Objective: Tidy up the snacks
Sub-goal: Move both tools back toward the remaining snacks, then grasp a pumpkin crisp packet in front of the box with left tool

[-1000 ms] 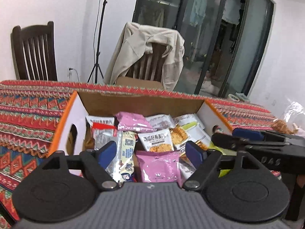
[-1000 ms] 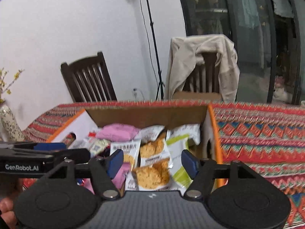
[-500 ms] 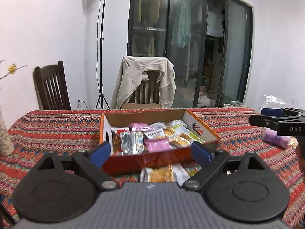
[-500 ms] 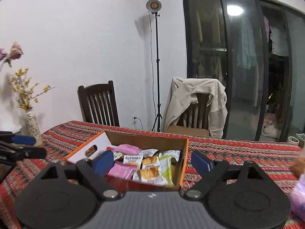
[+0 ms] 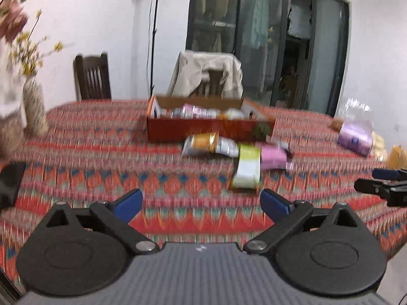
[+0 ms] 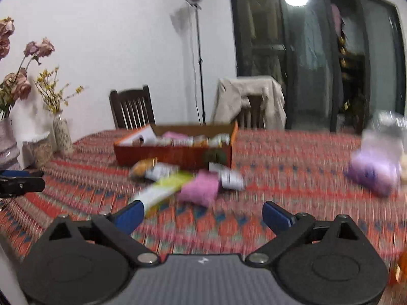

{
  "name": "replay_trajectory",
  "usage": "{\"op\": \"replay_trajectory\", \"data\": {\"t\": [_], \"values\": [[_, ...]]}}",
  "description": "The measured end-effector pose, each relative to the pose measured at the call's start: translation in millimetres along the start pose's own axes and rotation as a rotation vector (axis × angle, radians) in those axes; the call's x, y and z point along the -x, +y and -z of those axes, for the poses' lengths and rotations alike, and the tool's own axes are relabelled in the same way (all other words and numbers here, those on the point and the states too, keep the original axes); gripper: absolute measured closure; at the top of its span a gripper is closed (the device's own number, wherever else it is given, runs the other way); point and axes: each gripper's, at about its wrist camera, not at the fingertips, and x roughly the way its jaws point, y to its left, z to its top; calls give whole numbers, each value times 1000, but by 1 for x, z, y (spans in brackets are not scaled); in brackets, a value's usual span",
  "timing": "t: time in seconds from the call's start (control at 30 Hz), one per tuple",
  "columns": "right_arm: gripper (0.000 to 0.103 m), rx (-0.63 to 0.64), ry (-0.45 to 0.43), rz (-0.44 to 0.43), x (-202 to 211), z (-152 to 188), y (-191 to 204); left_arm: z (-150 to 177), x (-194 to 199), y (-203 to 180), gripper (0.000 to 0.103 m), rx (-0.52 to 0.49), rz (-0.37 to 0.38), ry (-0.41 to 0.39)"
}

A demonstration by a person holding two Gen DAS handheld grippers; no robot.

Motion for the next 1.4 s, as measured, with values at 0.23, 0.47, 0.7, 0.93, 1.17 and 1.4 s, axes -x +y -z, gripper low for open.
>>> {"op": "replay_trajectory", "data": {"t": [0.23,0.47,0.7,0.93,1.17,1.4], "values": [[3,-87,104,-40,5,58,11,18,-4,1,2,13,-14,79],[3,-83,83,-11,4,53,4,11,-19,-4,2,-7,-11,84],[5,-100,103,18,-19,48,-8,-10,-66,-1,2,6,-23,71],[11,-47,74,39,-62,17,-14,-56,-147,11,3,1,9,54],[13,24,52,22,-133,-33,-27,-85,-232,18,3,-119,32,71],[28,-47,155,-37,-226,-60,-56,-90,-274,37,12,-15,137,109]]}}
